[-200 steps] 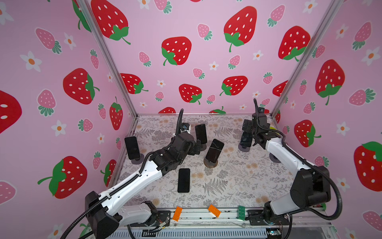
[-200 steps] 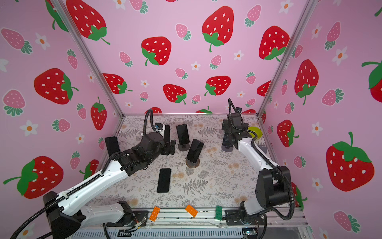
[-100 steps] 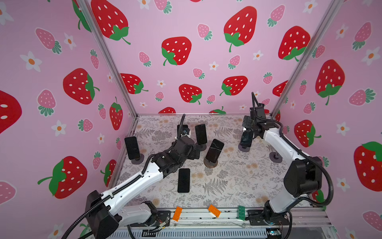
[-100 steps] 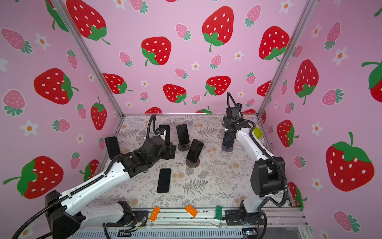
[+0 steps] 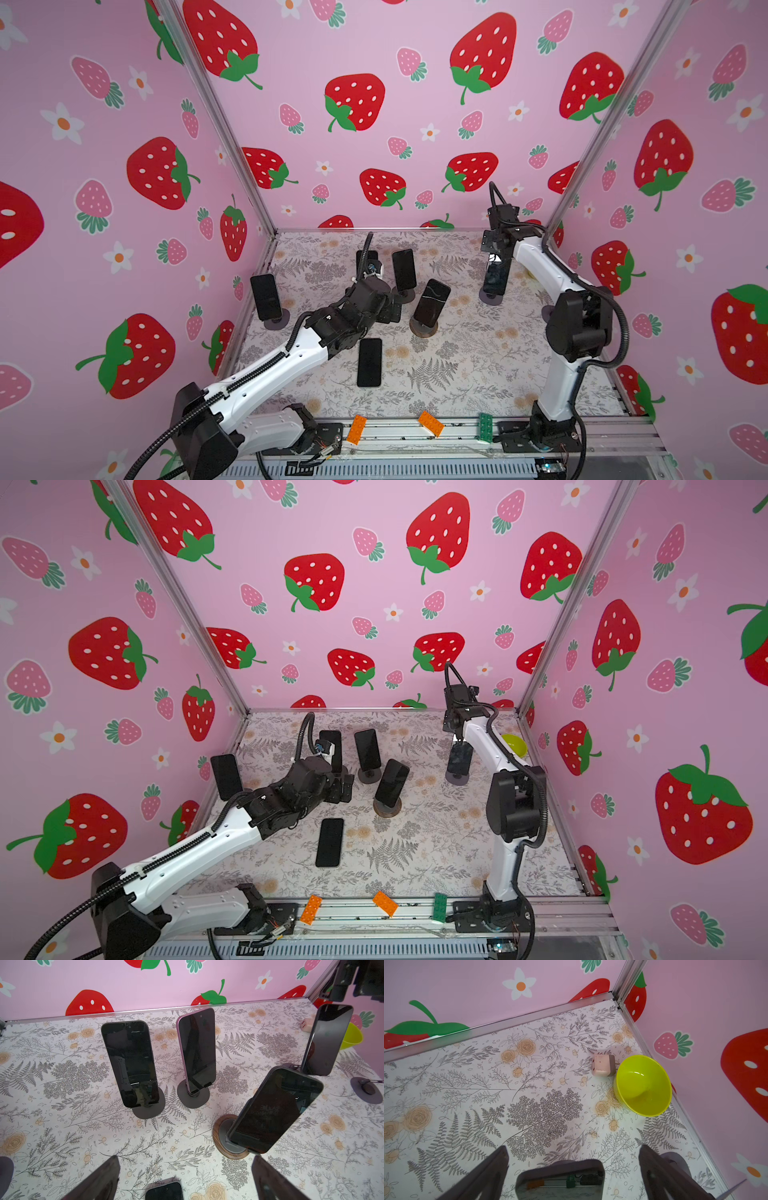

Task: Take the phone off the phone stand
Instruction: 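Close the right gripper on the phone's top edge beside the green bowl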

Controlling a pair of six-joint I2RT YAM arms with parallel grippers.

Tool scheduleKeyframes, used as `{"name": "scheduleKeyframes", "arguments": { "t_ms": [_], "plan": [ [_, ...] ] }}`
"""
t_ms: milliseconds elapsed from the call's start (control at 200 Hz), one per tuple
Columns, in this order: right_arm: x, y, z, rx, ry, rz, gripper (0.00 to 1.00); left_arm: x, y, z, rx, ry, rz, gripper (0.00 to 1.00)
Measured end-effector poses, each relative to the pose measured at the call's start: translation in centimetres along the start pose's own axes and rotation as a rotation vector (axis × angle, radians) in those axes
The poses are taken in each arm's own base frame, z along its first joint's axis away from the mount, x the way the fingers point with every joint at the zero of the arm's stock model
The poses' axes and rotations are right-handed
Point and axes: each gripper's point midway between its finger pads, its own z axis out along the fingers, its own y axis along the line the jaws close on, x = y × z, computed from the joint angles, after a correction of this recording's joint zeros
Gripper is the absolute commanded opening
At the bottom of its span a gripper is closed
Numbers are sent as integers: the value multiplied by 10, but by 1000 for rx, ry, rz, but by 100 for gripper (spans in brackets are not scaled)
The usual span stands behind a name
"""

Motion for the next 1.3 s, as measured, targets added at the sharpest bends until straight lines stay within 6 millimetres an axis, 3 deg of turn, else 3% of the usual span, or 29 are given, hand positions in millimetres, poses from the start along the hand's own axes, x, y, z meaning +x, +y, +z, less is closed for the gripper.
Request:
{"name": "scheduleKeyframes", "arguments": {
  "t_ms": [470, 710, 795, 1046, 1301],
  "plan": [
    [25, 8, 6, -43, 94, -18, 97, 0, 0, 0, 0, 0, -3, 100],
    [82, 10, 26, -87, 202, -89, 89, 1, -1, 1, 3, 3, -10, 100],
    [93, 7, 26, -95, 219, -106, 87, 3, -2, 2, 7, 10, -9, 100],
    [82, -2, 15, -132, 163, -79, 85, 8, -6, 7, 15, 32, -6, 100],
    [80, 0, 16, -158, 148, -68, 84, 10, -7, 8, 19, 42, -3, 100]
  ]
}}
